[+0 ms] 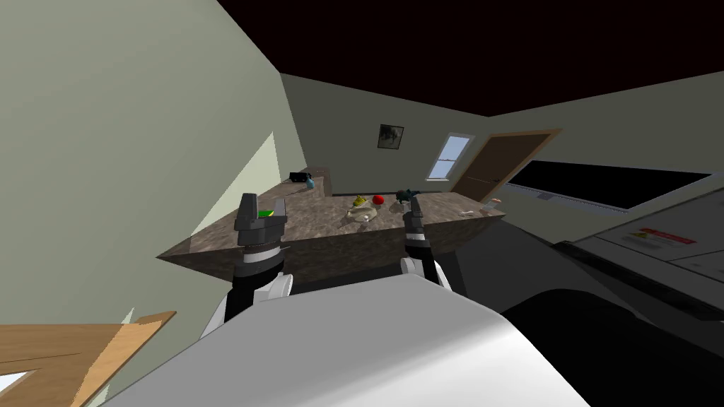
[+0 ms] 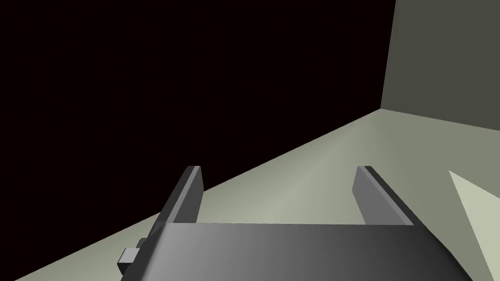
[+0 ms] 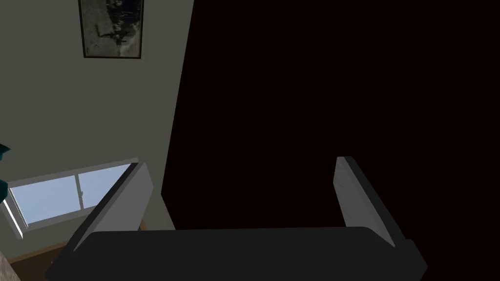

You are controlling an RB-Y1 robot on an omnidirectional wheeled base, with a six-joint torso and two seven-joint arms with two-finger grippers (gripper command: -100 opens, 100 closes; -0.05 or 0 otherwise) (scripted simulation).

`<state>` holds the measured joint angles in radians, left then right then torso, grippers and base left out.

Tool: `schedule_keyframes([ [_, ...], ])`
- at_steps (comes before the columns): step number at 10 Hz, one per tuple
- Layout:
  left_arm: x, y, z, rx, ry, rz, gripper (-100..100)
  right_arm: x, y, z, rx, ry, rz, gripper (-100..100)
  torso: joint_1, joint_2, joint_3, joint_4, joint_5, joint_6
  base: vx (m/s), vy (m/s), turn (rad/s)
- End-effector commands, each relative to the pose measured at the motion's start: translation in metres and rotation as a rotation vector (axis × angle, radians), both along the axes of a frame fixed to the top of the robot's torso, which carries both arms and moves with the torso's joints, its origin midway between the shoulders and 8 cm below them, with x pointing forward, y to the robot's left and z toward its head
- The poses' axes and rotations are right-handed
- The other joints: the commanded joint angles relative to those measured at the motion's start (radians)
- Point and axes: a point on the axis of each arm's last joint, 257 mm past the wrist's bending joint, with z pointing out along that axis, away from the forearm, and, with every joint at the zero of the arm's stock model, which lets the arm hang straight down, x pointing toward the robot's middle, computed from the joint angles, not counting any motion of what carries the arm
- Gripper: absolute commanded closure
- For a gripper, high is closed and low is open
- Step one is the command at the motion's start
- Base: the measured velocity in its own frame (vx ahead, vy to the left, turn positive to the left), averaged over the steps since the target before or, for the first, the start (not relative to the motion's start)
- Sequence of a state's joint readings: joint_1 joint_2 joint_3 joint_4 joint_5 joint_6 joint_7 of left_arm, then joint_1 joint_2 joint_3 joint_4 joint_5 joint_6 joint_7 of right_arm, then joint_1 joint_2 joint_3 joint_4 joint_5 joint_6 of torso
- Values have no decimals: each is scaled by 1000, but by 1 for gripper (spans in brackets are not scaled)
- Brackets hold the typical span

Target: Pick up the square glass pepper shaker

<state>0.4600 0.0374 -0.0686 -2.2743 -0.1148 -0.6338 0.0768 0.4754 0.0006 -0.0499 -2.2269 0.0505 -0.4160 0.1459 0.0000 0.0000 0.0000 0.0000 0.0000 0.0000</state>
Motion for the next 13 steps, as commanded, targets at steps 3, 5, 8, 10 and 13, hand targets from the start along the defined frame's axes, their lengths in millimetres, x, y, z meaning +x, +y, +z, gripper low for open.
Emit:
schedule_keyframes([
  [3,0,0,0,0,0,0,0,6,2,-17,-71,57,20,-100,1,0,0,0,0,0,5,28,41],
  [5,0,0,0,0,0,0,0,10,0,-34,-117,110,26,-100,3,-1,0,0,1,0,9,58,62],
  [8,0,0,0,0,0,0,0,16,-8,-68,-187,209,29,-100,5,0,0,0,1,0,1,75,84],
  [10,0,0,0,0,0,0,0,17,-16,-93,-233,283,27,-100,5,-1,0,0,1,0,15,84,91],
  [13,0,0,0,0,0,0,0,16,-33,-134,-302,400,17,-100,6,0,0,0,1,0,4,99,104],
])
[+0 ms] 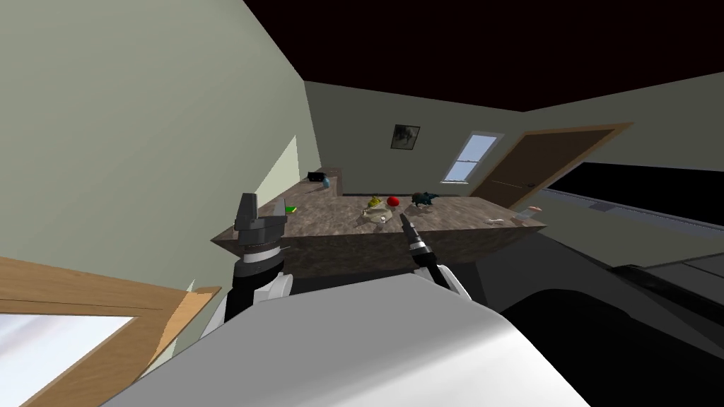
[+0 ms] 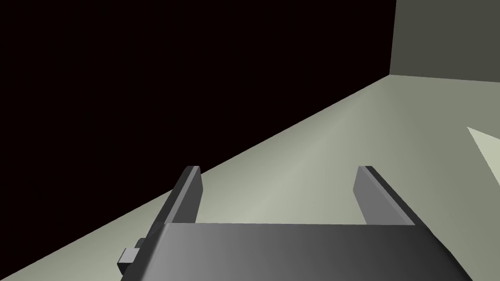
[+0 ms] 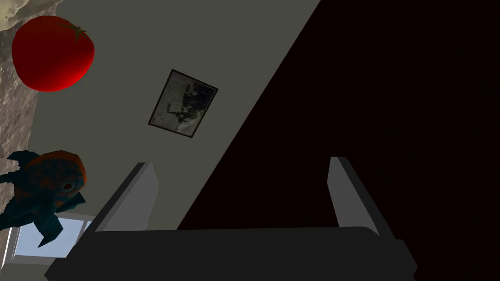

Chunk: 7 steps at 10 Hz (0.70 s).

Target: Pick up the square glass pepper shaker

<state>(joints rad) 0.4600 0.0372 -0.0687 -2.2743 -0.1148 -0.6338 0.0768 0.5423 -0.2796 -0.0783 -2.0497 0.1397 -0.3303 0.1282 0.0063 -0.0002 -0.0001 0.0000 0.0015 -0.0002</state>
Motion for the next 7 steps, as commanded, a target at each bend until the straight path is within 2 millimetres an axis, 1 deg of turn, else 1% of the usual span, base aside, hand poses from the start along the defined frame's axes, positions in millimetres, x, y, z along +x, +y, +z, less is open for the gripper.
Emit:
schedule_keyframes([
  [1,0,0,0,0,0,0,0,-3,-13,-24,-40,66,-10,-100,0,0,0,0,0,0,13,98,103],
  [5,0,0,0,0,0,0,0,-12,-41,-76,-150,216,-32,-100,0,0,0,0,0,0,21,94,95],
  [6,0,0,0,0,0,0,0,-12,-41,-76,-150,216,-32,-100,0,0,0,0,0,0,14,64,12],
  [7,0,0,0,0,0,0,0,-15,-49,-88,-182,253,-36,-100,-2,0,0,0,0,0,17,58,47],
])
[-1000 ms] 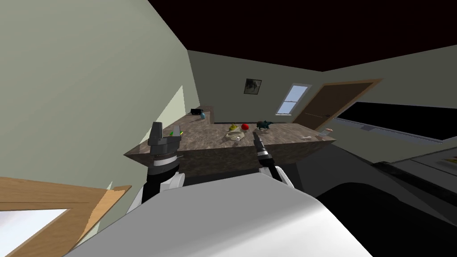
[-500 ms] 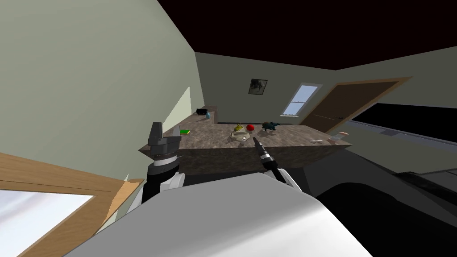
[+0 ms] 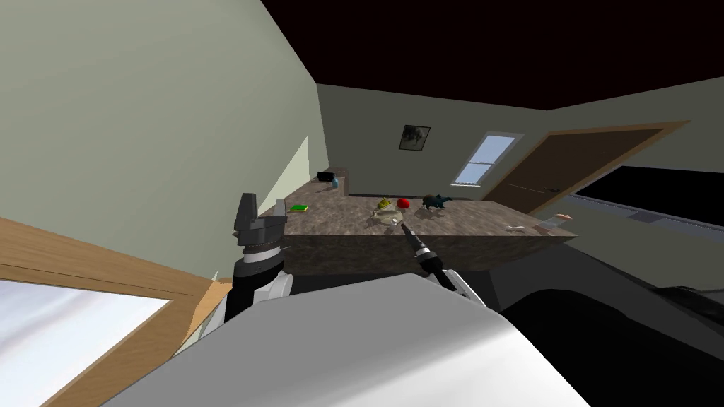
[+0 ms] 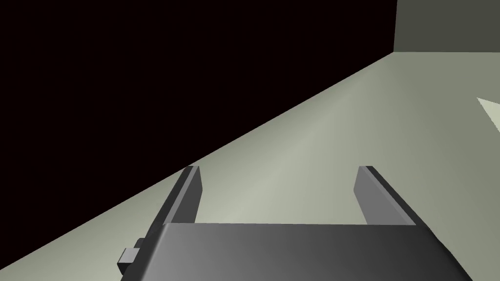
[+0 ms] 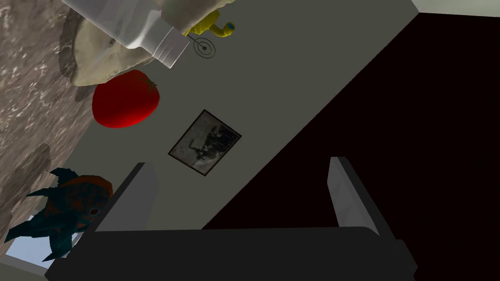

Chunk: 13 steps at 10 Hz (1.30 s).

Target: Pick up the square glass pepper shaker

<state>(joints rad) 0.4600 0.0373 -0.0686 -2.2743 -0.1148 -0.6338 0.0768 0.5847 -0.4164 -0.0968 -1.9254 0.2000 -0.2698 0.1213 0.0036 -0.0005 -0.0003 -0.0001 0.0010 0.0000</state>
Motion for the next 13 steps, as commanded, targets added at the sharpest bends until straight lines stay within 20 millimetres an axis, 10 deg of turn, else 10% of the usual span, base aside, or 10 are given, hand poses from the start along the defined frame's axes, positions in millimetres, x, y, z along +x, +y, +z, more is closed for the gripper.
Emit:
schedule_keyframes([
  [1,0,0,0,0,0,0,0,-7,-12,-19,-52,56,-6,-100,0,0,0,0,0,0,28,74,87],
  [13,0,0,0,0,0,0,0,-34,-135,-99,-656,427,16,-100,1,-3,-2,-1,0,0,59,86,51],
])
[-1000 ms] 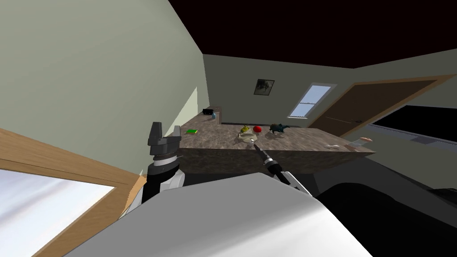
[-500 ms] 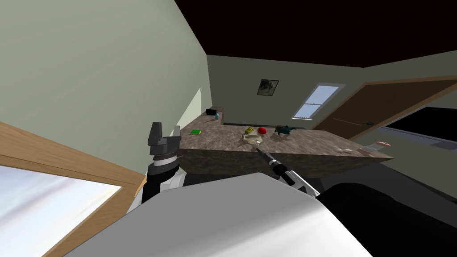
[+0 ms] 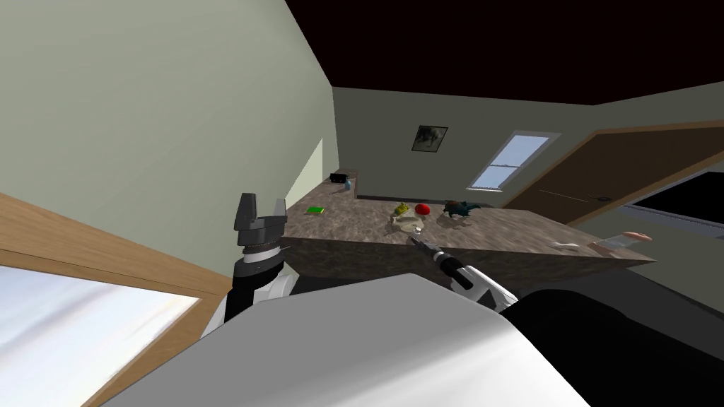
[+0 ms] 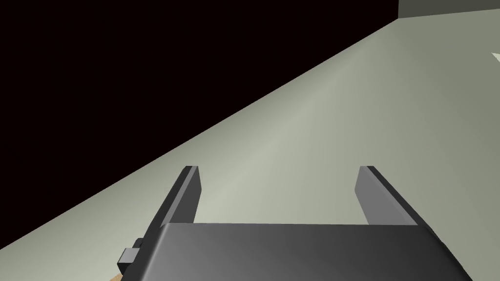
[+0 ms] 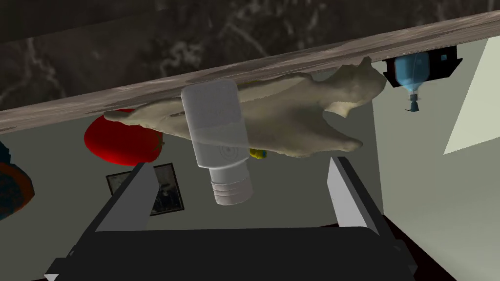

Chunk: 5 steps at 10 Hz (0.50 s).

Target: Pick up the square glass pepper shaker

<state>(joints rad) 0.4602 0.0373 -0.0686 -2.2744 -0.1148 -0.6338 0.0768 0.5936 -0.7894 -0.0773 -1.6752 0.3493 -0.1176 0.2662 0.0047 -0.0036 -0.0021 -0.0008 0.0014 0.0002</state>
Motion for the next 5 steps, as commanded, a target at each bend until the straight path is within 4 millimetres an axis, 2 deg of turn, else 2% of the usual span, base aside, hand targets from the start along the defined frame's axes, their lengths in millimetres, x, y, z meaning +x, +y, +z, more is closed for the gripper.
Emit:
schedule_keyframes([
  [1,0,0,0,0,0,0,0,-3,-19,-2,-90,41,10,-100,0,0,0,0,0,0,67,69,31],
  [5,0,0,0,0,0,0,0,-6,-58,-1,-267,118,32,-100,-1,1,0,0,0,0,62,62,31],
])
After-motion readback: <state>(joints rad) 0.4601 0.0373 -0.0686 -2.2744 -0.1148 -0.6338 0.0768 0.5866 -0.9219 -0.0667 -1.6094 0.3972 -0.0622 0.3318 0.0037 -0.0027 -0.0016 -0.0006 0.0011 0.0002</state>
